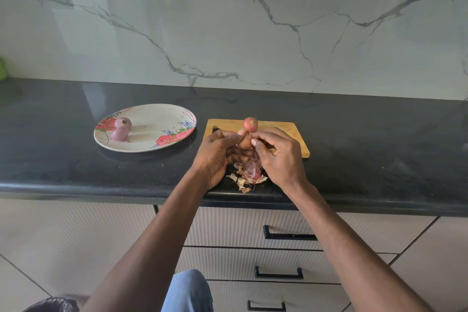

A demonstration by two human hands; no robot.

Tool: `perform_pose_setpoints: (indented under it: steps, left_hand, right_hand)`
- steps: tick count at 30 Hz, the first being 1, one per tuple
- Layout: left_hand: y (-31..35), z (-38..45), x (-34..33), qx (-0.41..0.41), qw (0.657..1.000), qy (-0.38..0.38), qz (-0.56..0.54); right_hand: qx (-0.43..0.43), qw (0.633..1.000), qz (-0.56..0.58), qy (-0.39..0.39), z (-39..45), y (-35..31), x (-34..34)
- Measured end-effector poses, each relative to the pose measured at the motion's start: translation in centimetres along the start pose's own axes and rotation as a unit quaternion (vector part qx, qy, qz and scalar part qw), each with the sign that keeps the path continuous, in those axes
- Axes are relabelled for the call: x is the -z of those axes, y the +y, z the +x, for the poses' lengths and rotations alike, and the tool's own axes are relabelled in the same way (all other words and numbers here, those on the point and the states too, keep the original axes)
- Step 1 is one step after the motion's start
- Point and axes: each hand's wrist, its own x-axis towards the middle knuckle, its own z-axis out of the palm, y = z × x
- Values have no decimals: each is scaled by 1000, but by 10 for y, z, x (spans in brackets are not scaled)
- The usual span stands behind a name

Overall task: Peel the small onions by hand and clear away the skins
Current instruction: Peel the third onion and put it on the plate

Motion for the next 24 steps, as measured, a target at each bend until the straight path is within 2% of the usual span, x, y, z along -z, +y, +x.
perform_pose_setpoints:
  steps: [8,14,24]
  left_hand:
    - [-1,-2,-3,-9,999,24,25]
    - [0,-3,-5,-6,999,12,34]
    - [2,-2,-3,-8,999,39,8]
  right_hand:
    - [42,998,-36,-18,-2,-4,-2]
    - [40,991,-122,-35,-2,1,-7]
    - [38,990,-117,-73,-5,-4,-9]
